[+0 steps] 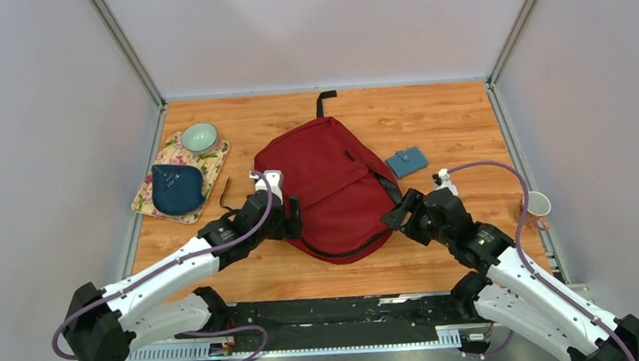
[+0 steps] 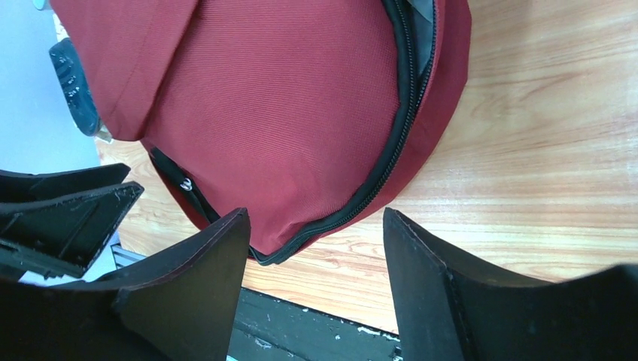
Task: Pack the student bag
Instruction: Adjust the student bag at the center of the board, then zip the student bag at the center of the board.
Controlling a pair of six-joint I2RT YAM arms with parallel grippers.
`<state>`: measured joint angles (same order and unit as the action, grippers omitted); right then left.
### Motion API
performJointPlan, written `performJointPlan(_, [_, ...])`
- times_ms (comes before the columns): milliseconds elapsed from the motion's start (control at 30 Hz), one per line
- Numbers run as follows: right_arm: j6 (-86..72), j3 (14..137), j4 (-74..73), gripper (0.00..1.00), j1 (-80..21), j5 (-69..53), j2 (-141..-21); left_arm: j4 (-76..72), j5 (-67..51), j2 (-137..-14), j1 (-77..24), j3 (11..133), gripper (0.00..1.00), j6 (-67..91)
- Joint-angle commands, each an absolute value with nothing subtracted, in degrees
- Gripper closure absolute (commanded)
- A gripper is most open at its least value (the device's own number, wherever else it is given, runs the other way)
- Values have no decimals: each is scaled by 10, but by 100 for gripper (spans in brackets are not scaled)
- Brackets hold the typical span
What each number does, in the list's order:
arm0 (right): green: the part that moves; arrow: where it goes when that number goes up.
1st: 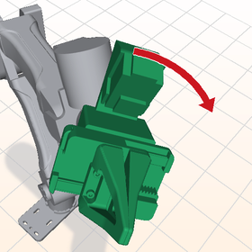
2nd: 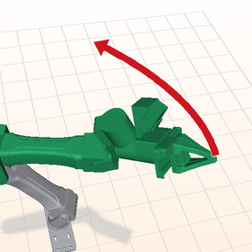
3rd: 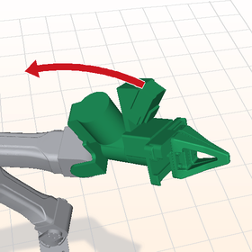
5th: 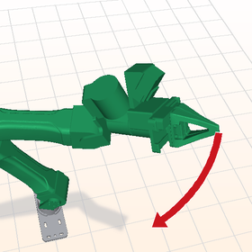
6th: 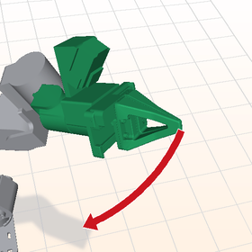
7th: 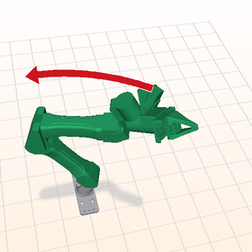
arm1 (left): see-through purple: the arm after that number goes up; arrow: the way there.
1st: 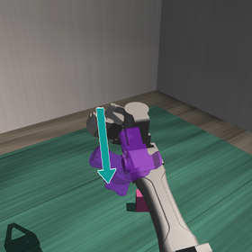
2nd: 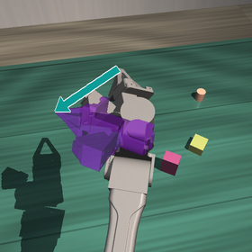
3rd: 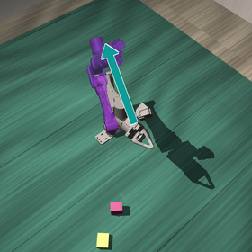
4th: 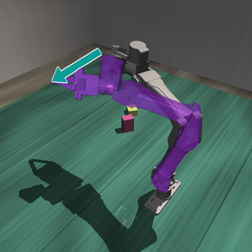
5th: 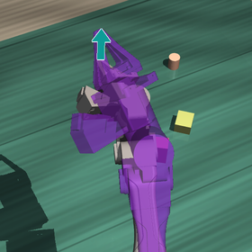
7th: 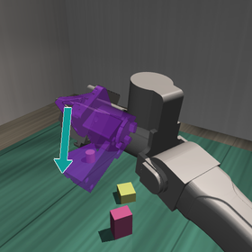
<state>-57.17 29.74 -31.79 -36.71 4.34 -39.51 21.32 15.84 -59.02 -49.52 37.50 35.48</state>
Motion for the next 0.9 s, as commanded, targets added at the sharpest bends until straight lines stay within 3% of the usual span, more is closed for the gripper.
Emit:
performJointPlan(0, [-556,313,-301,32,-368,60,-367,217,145,-556,-444,364,15,363])
performJointPlan(267, [-501,368,-294,33,-367,33,-377,140,65,-553,-365,320,14,373])
performJointPlan(533, [-492,392,-228,36,-374,-97,-467,61,33,-562,-345,276,16,406])
performJointPlan(867, [-483,434,-183,41,-440,-102,-564,11,43,-577,-318,263,32,432])
